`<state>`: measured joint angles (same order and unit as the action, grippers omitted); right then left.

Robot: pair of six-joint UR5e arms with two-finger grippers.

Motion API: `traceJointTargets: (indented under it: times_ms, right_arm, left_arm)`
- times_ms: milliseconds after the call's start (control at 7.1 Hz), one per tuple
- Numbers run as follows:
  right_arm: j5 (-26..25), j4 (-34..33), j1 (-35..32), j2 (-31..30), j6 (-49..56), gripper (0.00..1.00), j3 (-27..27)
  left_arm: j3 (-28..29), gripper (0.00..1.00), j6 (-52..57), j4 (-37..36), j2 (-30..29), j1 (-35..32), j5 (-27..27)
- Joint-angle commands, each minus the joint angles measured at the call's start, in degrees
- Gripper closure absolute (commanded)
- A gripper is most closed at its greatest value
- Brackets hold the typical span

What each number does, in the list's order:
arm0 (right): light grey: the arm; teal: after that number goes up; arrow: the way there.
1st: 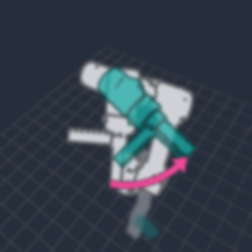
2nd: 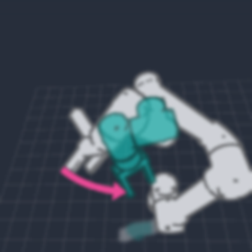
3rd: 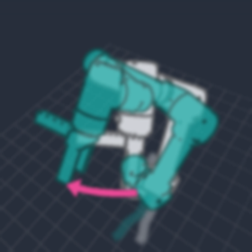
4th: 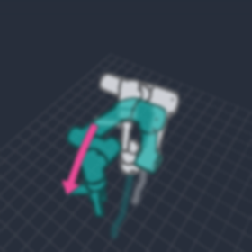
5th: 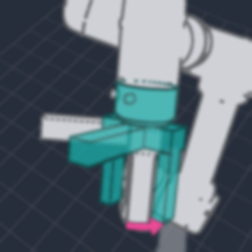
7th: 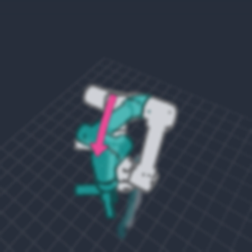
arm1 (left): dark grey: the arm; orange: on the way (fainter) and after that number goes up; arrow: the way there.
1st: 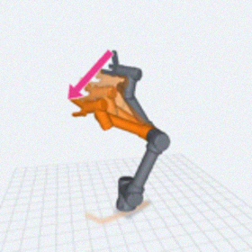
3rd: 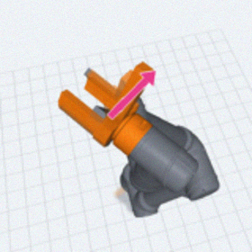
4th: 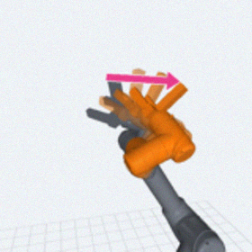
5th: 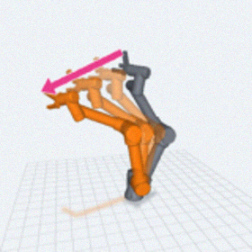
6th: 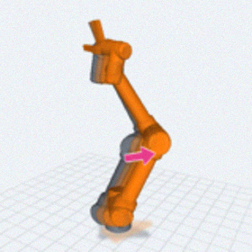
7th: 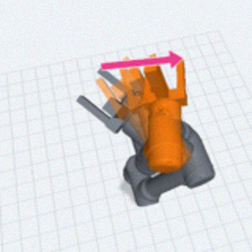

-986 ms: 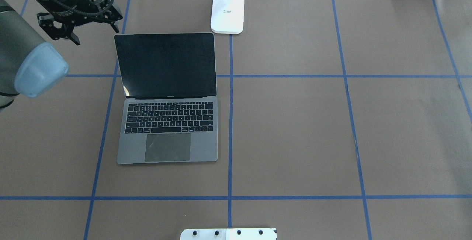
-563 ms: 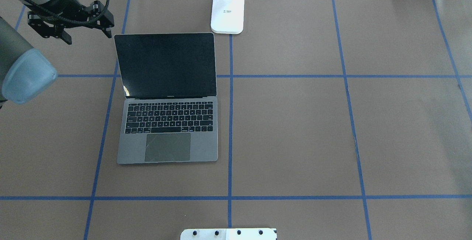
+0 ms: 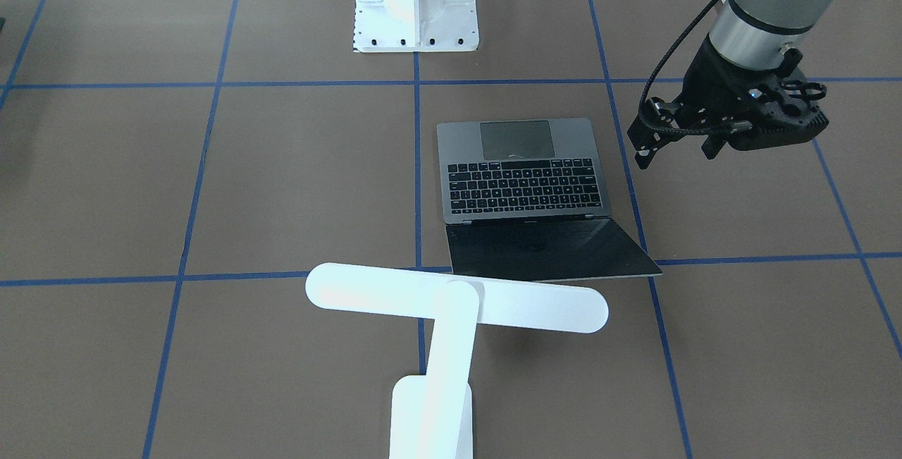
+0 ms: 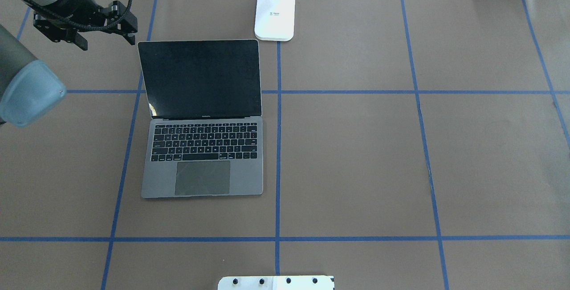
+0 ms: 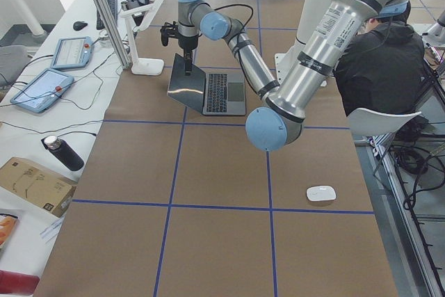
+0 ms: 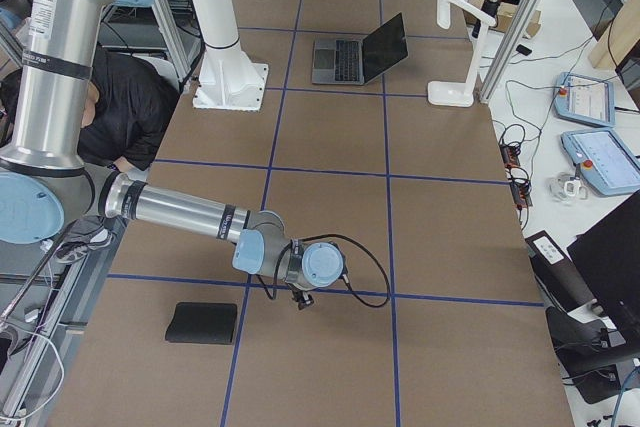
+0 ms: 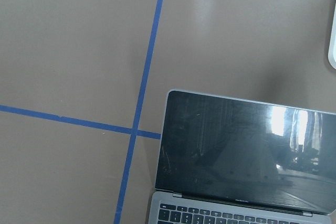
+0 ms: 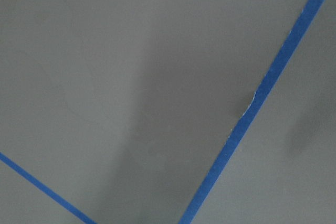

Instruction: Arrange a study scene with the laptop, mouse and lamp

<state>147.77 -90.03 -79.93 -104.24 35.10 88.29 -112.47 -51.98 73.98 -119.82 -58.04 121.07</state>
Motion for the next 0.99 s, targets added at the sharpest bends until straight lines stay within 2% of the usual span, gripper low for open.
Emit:
traceJointTargets:
  times_ms: [0,282,563,845]
  right_arm:
    - [-0.02,-0.58,2.14,-2.45,5.91,0.01,-0.31]
    - [-0.20,-0.94,3.29,-5.00,10.23,0.01,-0.31]
    - [-1.25,-1.11,4.69,-5.80,14.02,0.01,-1.27]
    - [-2.74,-1.90,4.26,-5.71,18.49,0.00,-5.30]
  left_arm:
    - [-1.96,0.00,5.21,2.56,5.46,0.12,0.22]
    - [-1.70,0.00,7.49,5.98,8.98,0.12,0.22]
    - [-1.96,0.00,7.16,6.53,9.17,0.12,0.22]
    - [-2.22,0.00,6.71,6.53,9.08,0.03,0.22]
